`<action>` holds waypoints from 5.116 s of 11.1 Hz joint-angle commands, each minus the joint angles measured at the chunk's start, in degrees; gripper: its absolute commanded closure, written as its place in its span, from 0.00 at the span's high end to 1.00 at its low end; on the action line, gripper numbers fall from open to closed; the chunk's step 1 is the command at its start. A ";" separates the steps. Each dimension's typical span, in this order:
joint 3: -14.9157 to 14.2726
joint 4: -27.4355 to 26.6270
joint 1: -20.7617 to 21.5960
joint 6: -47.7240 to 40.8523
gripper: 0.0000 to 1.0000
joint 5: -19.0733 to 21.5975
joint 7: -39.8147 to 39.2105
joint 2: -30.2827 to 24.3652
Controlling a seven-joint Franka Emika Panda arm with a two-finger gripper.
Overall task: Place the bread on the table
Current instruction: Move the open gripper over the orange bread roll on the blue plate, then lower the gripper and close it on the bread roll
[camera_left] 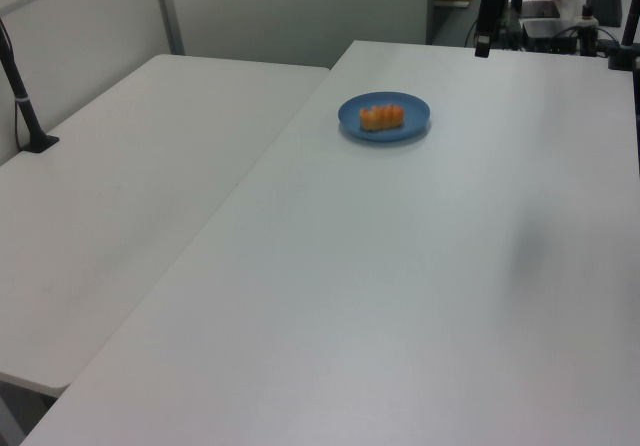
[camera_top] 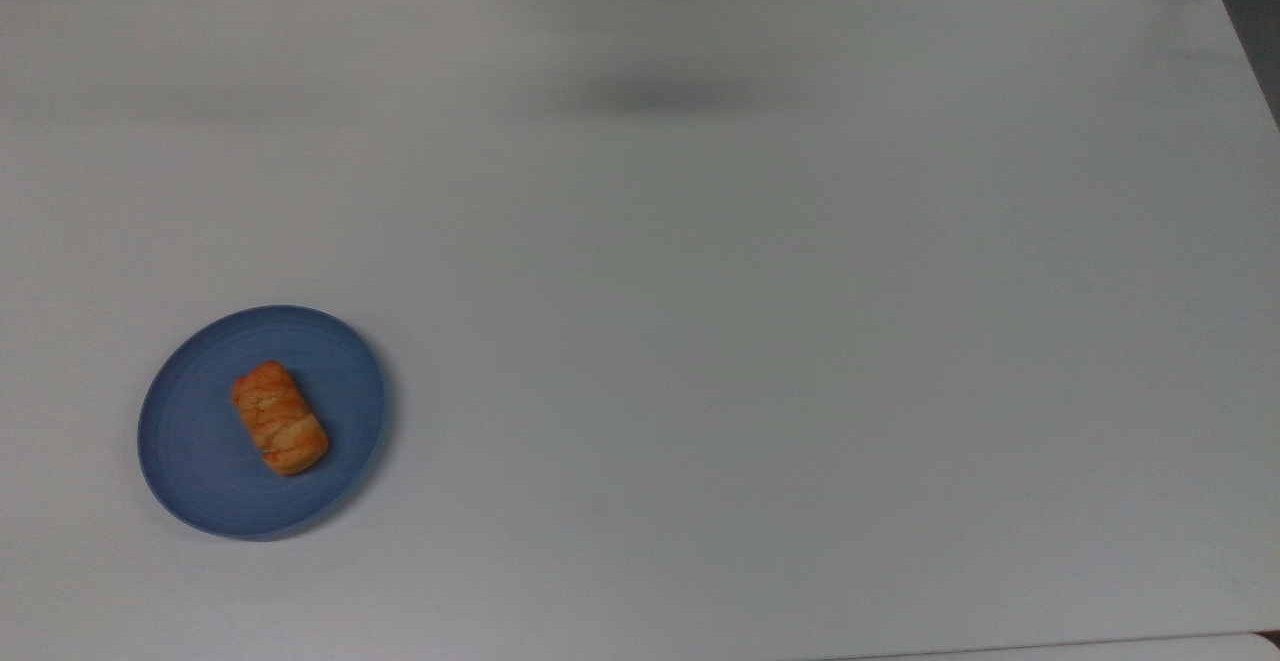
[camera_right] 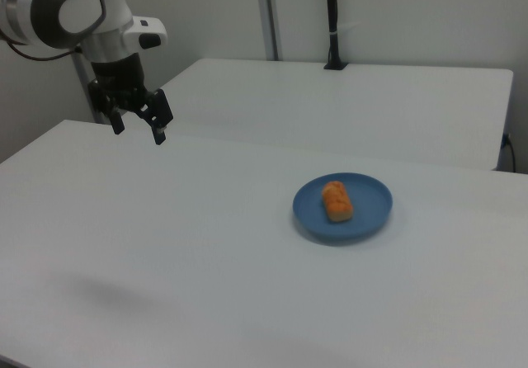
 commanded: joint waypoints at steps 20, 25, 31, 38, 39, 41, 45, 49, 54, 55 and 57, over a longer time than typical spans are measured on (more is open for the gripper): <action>-4.16 9.15 -1.39 1.44 1.00 0.12 -23.81 12.13; -5.04 24.92 -6.14 8.59 1.00 1.86 -28.82 26.74; -5.04 25.09 -10.36 29.54 1.00 3.55 -28.83 35.88; -5.13 27.38 -11.07 41.50 1.00 1.71 -28.30 46.79; -5.13 27.38 -11.16 42.21 1.00 0.57 -28.21 47.49; -5.21 27.03 -11.16 43.53 0.97 -0.32 -27.95 48.81; -5.13 26.85 -11.34 45.64 0.85 -1.81 -27.86 49.96; -5.21 26.76 -11.42 45.65 0.51 -1.99 -27.69 50.66; -5.21 26.06 -11.34 45.56 0.00 -2.60 -27.69 50.57; -5.21 25.97 -11.34 45.56 0.00 -2.69 -27.77 50.57; -5.21 25.19 -11.42 45.38 0.00 -2.87 -27.69 49.35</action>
